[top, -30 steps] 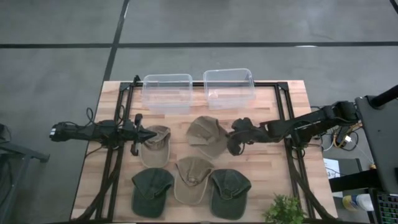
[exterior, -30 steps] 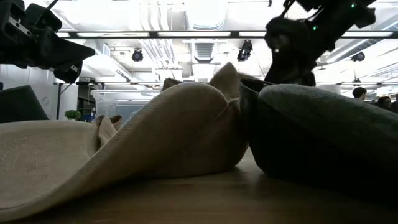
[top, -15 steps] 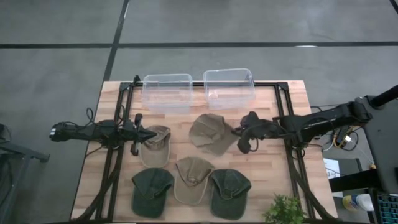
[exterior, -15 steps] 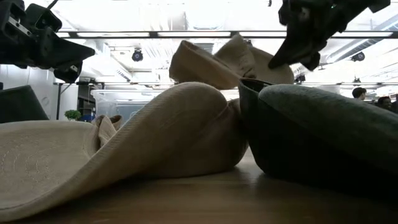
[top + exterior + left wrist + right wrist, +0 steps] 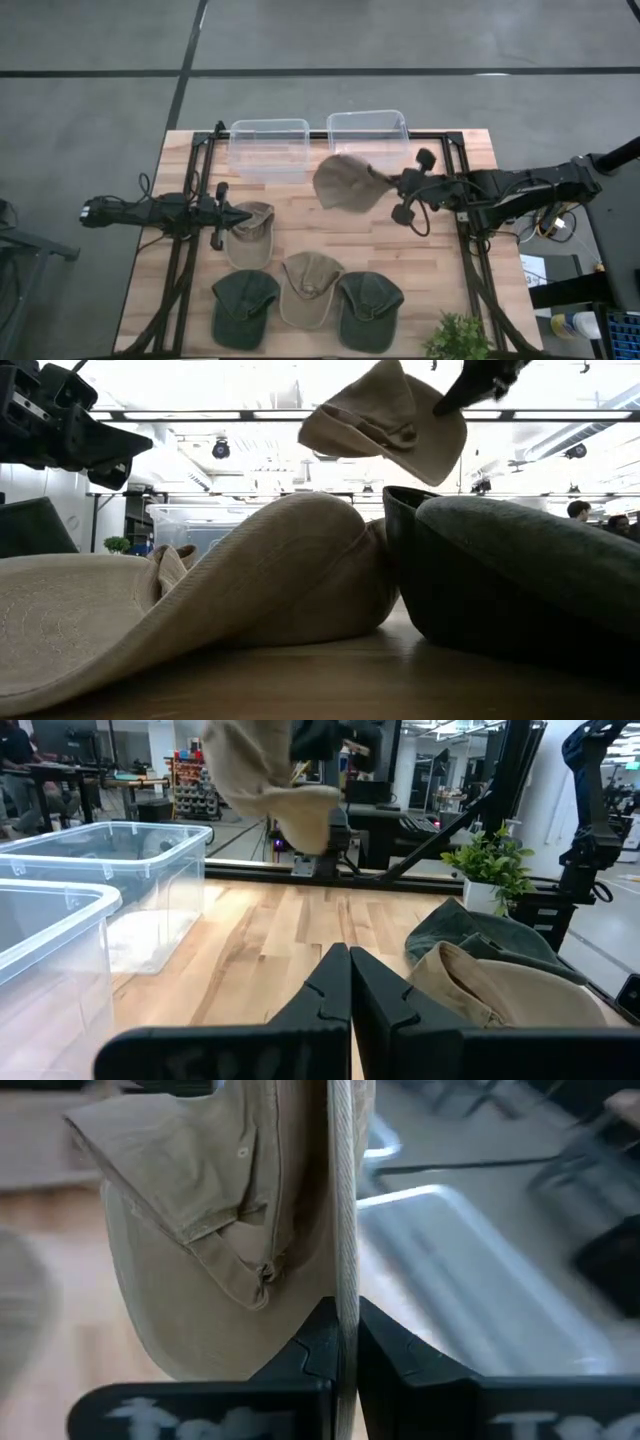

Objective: Pick & Place hat
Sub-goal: Put the top right brown cap into the right transparent bin

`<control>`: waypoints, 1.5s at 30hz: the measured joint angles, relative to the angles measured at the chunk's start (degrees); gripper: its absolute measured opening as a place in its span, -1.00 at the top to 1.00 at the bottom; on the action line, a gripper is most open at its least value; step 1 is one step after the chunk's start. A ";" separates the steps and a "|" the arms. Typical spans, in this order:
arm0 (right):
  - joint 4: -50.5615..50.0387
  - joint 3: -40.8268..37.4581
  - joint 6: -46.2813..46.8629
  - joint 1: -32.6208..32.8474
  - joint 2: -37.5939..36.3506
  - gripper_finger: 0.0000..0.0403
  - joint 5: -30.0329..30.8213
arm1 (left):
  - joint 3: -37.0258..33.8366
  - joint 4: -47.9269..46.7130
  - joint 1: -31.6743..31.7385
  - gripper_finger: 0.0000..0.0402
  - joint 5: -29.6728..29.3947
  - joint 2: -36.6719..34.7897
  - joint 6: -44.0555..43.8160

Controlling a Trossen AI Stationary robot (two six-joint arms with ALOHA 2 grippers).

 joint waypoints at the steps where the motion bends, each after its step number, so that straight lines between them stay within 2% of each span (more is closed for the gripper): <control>1: -1.80 1.59 -1.64 0.00 0.48 0.94 1.56 | 0.00 0.00 0.01 1.00 0.00 0.00 0.00; 6: -6.56 7.96 -10.11 -0.04 3.29 0.94 7.67 | 0.00 0.08 -0.02 1.00 0.00 0.02 -0.06; 12: -7.06 10.57 -19.78 -1.43 5.95 0.94 10.35 | -0.09 1.86 -0.01 1.00 -0.17 0.02 -4.93; 16: -7.10 10.84 -25.31 -4.77 7.09 0.94 10.52 | -0.09 2.67 0.01 1.00 -0.15 0.02 -10.79; 25: -5.42 10.93 -34.82 -14.76 7.80 0.94 10.46 | -0.09 2.86 0.00 1.00 -0.06 0.02 -11.37; 28: -2.61 10.93 -39.30 -17.89 8.16 0.94 8.72 | -0.09 2.91 -0.02 1.00 -0.04 0.04 -11.45; 33: 0.68 10.98 -42.95 -23.58 10.15 0.94 0.52 | -0.09 2.89 0.00 1.00 -0.01 0.04 -12.83; 41: 1.94 11.07 -47.74 -31.15 16.14 0.94 -0.74 | -0.07 2.89 -0.01 1.00 0.00 0.04 -13.60; 43: 1.85 11.29 -47.85 -32.34 17.72 0.94 -2.47 | -0.04 2.89 -0.02 1.00 0.00 0.04 -13.86; 45: 1.62 11.75 -47.87 -33.35 19.17 0.94 -6.72 | -0.04 2.89 -0.02 1.00 0.00 0.04 -13.86</control>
